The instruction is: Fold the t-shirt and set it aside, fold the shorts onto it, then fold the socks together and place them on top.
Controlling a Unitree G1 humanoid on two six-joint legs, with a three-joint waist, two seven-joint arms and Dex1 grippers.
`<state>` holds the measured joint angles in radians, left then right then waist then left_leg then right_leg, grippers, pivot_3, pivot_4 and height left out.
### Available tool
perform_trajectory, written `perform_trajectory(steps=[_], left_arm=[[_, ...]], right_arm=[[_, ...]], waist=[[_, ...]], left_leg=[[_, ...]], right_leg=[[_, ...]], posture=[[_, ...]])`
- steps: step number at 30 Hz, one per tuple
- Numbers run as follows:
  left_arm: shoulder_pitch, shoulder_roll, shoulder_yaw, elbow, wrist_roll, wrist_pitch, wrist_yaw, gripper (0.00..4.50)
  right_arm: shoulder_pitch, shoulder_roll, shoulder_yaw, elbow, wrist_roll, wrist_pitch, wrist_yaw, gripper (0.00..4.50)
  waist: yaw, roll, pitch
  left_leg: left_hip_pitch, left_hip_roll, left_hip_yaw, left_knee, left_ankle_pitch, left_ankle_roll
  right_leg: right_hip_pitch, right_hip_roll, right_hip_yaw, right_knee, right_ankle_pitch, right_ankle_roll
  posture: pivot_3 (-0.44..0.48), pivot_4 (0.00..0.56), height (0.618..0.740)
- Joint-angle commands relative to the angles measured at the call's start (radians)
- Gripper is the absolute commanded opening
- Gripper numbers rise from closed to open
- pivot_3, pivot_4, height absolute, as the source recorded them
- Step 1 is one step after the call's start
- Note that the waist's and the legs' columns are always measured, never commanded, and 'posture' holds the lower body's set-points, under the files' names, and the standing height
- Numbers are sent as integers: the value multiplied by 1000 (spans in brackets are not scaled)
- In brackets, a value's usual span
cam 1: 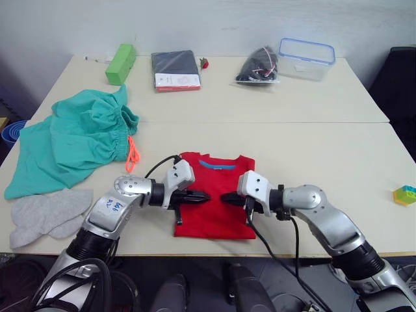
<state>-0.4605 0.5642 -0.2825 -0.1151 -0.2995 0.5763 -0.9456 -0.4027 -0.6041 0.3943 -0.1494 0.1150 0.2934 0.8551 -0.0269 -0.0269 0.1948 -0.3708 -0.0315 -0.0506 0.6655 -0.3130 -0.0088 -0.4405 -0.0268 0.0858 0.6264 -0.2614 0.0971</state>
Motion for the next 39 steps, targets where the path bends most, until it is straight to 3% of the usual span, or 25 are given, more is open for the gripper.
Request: perform_trajectory(steps=[1, 11, 14, 18, 22, 25, 32, 39], left_arm=[[19, -1, -29, -7, 53, -12, 28, 0], [56, 11, -18, 32, 119, -61, 75, 0], [55, 6, -13, 34, 118, -65, 76, 0], [48, -15, 19, 17, 81, -33, 79, 0], [43, -20, 24, 12, 82, -22, 79, 0], [42, -26, 20, 11, 85, -20, 84, 0], [5, -77, 58, 50, 59, 23, 116, 0], [-179, -142, 206, 400, 69, 19, 257, 0]], right_arm=[[-14, 18, 1, 90, -95, -76, -51, 14], [-141, 7, -209, 366, -85, -66, -142, 14], [-164, 28, -260, 335, -4, -41, -80, 14], [-136, 42, -305, 148, 166, 43, 46, 14], [-43, 1, -266, -68, 246, 118, 137, 14], [65, -72, -181, -161, 185, 108, 190, 14], [163, -149, -93, -135, 37, 62, 174, 14], [213, -193, -102, -81, -7, -31, 191, 14]], waist=[[-3, 0, 0], [-1, -1, -3], [-2, -1, -3], [-4, 0, -2], [0, 0, -2], [4, 0, -2], [-1, 0, -2], [3, -1, -3]], left_leg=[[1, 0, 1, 0, 0, 0], [18, 0, -1, -2, 0, 2], [18, 0, -1, -3, 0, 2], [17, 1, -1, -4, 0, 1], [16, 1, -4, -3, -1, 1], [14, 0, -6, -3, -1, 1], [15, 0, -6, -3, 0, 1], [17, 0, -7, -3, 0, 1]], right_leg=[[0, 0, 1, 1, 0, 0], [22, 0, -1, -5, 0, 0], [21, 0, -1, -5, 0, 0], [19, 0, 0, -4, 0, 0], [19, 0, 0, -5, 0, 0], [19, -1, 0, -7, 0, 0], [20, -1, -1, -7, 0, 0], [24, 0, -7, -9, 0, 1]], posture=[[0, 150, 740], [0, 150, 740], [0, 150, 740], [0, 150, 740], [0, 150, 740], [0, 150, 740], [0, 150, 740], [0, 150, 740]])
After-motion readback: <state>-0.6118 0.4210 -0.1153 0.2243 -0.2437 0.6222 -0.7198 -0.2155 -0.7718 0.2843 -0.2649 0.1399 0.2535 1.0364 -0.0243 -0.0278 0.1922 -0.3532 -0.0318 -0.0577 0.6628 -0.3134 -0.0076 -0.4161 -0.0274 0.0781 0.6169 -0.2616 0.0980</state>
